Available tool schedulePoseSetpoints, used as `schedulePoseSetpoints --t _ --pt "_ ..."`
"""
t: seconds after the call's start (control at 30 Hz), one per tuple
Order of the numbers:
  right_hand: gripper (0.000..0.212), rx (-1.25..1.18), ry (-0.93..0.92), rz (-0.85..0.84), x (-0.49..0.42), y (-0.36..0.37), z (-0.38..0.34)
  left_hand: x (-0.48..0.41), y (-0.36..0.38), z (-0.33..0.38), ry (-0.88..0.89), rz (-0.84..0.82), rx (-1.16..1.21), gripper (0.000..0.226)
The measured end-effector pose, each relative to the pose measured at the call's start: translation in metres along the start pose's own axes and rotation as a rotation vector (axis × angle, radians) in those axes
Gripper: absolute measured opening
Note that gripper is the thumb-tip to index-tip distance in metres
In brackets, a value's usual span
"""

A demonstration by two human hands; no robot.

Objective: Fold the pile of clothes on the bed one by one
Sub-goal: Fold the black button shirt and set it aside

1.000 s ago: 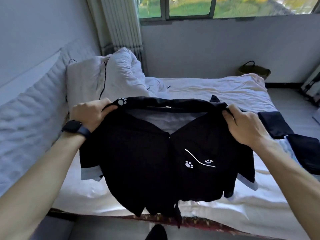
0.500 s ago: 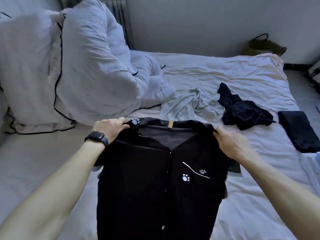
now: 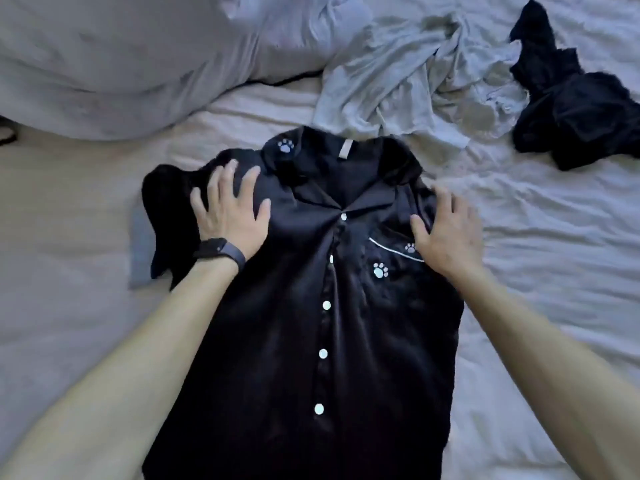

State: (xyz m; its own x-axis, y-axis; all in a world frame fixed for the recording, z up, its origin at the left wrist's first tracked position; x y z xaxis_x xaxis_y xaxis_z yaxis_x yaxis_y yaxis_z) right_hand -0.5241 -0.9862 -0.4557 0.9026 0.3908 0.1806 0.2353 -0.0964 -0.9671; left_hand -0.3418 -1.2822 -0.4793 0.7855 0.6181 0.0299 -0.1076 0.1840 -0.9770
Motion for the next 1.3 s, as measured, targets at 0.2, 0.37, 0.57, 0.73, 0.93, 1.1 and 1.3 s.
schedulePoseSetpoints --t 0.2,0.37,0.57,0.73,0.93,1.1,1.3 --pt "0.077 -0.392 0.686 -0.083 0.254 0.060 0.045 0.247 0.027 -0.043 -0.479 -0.089 0.107 0.073" --pt "0.090 -0.525 0.872 -0.434 0.388 0.080 0.074 0.375 0.003 -0.075 -0.879 -0.237 0.175 0.084" --pt "0.052 -0.752 0.648 -0.565 0.412 0.096 0.100 0.417 0.004 -0.121 -0.948 -0.498 0.403 0.055" --pt "0.024 -0.896 0.627 -0.316 0.428 0.083 0.152 0.429 -0.014 -0.124 -0.797 -0.440 0.556 0.028" --pt "0.017 -0.921 0.592 -0.278 0.472 0.068 0.173 0.471 -0.016 -0.133 -0.719 -0.427 0.425 0.032" --pt "0.017 -0.735 0.620 -0.384 0.495 0.113 0.184 0.499 0.000 -0.138 -0.837 -0.477 0.416 0.040" --pt "0.042 -0.675 0.616 -0.424 0.496 0.144 0.177 0.505 0.017 -0.126 -0.772 -0.505 0.445 0.062"
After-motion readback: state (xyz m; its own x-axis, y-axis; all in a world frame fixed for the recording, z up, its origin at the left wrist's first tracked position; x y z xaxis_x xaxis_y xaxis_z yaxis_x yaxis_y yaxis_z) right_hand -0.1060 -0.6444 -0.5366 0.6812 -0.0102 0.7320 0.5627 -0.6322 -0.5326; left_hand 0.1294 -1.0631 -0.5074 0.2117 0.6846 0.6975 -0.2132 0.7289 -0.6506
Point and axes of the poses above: each hand's wrist, its own x-axis away from the middle knuckle, its own y-axis out of the palm, z = x × y, the point moved 2 cm from there along -x, towards the middle knuckle
